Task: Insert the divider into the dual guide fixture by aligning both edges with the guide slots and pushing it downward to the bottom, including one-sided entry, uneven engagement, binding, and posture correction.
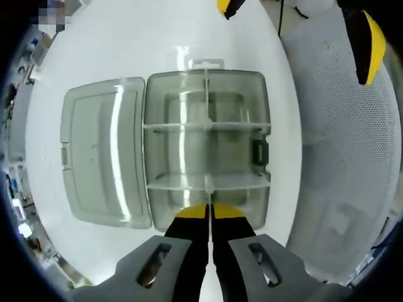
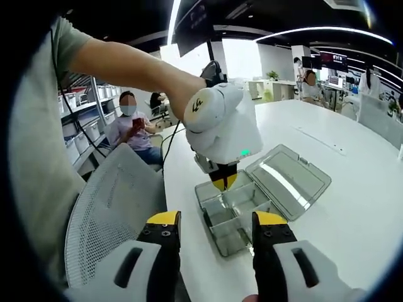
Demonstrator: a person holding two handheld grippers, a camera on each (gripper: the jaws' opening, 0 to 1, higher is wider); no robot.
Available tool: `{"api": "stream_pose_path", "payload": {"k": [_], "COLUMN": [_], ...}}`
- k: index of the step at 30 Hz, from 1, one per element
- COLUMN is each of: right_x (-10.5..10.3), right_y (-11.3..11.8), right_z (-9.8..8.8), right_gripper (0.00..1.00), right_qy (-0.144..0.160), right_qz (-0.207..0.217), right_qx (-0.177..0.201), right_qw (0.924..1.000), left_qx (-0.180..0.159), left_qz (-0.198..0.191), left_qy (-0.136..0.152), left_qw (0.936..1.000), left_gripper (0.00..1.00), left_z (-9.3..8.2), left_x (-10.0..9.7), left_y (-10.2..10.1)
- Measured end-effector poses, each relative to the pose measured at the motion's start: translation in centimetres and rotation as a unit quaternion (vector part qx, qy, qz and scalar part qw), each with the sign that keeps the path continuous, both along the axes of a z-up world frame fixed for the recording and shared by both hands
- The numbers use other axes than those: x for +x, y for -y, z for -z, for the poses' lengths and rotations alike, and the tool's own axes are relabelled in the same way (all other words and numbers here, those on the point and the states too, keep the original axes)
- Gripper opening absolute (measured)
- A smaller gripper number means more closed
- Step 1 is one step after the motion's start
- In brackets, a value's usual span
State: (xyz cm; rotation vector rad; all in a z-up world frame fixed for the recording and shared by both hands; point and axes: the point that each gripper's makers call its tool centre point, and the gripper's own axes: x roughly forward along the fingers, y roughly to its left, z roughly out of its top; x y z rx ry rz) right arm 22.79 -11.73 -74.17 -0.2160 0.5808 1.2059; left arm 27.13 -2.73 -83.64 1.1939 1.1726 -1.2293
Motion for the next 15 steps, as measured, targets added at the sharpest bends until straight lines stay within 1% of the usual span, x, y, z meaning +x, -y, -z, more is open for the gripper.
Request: {"api": "stream_pose_path", "payload": {"k": [2, 5, 7, 8, 11, 15], "right_x": [0.2, 0.7, 1.1, 1.2, 1.5, 1.9], "right_y": [0.5, 1.5, 2.2, 2.6, 3.3, 4.1], "right_z": [0.1, 0.2, 0.4, 0.5, 0.9, 1.6], "right_gripper": [0.42, 0.43, 0.43, 0.43, 0.43, 0.44], "right_qy": [0.004, 0.006, 0.007, 0.008, 0.008, 0.006], "right_qz": [0.003, 0.01, 0.014, 0.014, 0.017, 0.017], "right_qx": [-0.007, -0.01, -0.017, -0.02, -0.025, -0.032], "right_qw": [1.0, 0.9999, 0.9997, 0.9997, 0.9995, 0.9993], "left_qx": [-0.009, -0.029, -0.046, -0.049, -0.065, -0.085], "left_qz": [-0.001, -0.013, -0.004, -0.005, -0.01, -0.024], "left_qy": [0.003, 0.007, 0.016, 0.015, 0.025, 0.032], "left_qw": [1.0, 0.9995, 0.9988, 0.9987, 0.9975, 0.9956], "left_gripper": [0.0, 0.0, 0.0, 0.0, 0.07, 0.11], "left_z": [0.0, 0.0, 0.1, 0.1, -0.1, -0.7], "left_x": [0.0, 0.1, 0.0, -0.1, 0.0, 0.3], "left_y": [0.0, 0.1, 0.3, 0.2, 0.3, 0.2]}}
